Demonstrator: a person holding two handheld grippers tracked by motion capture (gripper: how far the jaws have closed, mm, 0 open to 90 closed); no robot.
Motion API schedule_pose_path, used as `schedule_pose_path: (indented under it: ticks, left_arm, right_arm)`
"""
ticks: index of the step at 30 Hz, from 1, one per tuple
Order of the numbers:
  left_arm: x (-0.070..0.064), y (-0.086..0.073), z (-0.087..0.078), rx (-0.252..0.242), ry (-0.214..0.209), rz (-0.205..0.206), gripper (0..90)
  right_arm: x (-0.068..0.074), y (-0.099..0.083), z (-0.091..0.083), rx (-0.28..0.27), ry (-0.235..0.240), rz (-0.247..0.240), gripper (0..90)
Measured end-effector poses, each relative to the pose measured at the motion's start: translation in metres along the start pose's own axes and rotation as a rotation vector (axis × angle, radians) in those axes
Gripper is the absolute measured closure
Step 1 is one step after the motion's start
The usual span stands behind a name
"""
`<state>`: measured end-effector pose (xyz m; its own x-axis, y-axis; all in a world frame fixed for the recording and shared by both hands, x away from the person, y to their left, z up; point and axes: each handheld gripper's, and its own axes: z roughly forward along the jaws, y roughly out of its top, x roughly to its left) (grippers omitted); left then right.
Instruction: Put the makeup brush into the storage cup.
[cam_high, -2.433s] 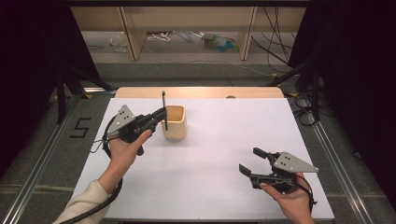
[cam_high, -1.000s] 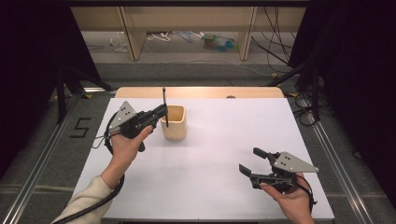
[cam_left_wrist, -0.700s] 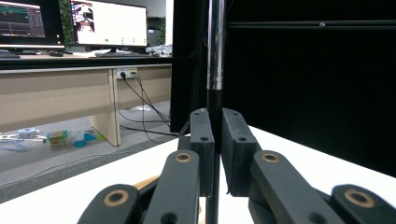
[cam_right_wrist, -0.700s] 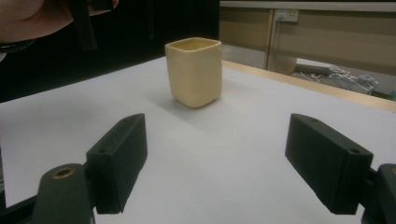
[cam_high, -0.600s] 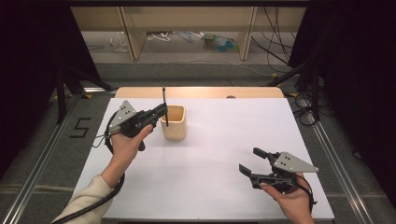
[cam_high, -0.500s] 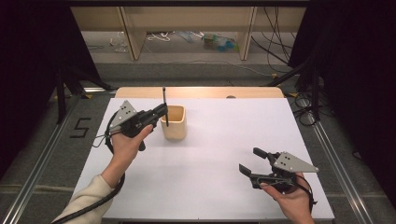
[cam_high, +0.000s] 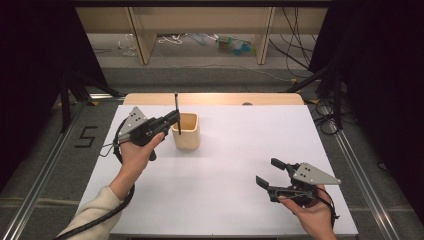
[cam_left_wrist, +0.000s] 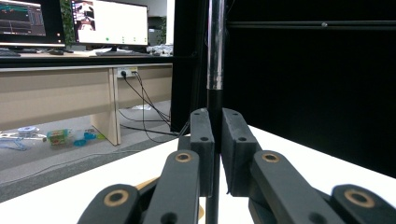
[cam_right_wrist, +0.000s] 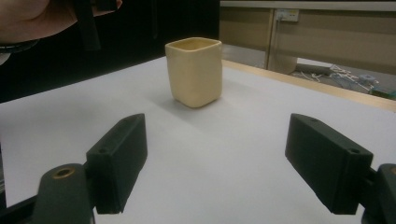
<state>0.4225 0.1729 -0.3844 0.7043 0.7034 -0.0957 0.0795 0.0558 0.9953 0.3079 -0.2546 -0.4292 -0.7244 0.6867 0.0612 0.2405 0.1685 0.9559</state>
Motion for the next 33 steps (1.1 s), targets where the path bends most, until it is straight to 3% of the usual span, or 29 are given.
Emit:
schedule_pose_path:
  ticks: [1, 28, 33]
  left_arm:
    - [0.0001, 0.0002, 0.0, 0.0, 0.0, 0.0, 83.8]
    - [0.0018, 0.0034, 0.0066, -0.007, -0.004, -0.003, 83.8]
    - [0.0025, 0.0039, 0.008, -0.009, -0.004, 0.001, 83.8]
  right_arm:
    - [0.0005, -0.001, 0.0025, -0.034, -0.006, 0.005, 22.1]
    - [-0.0002, -0.001, 0.0019, -0.03, -0.002, 0.005, 22.1]
    - [-0.0003, -0.0001, -0.0006, 0.0, -0.004, -0.001, 22.1]
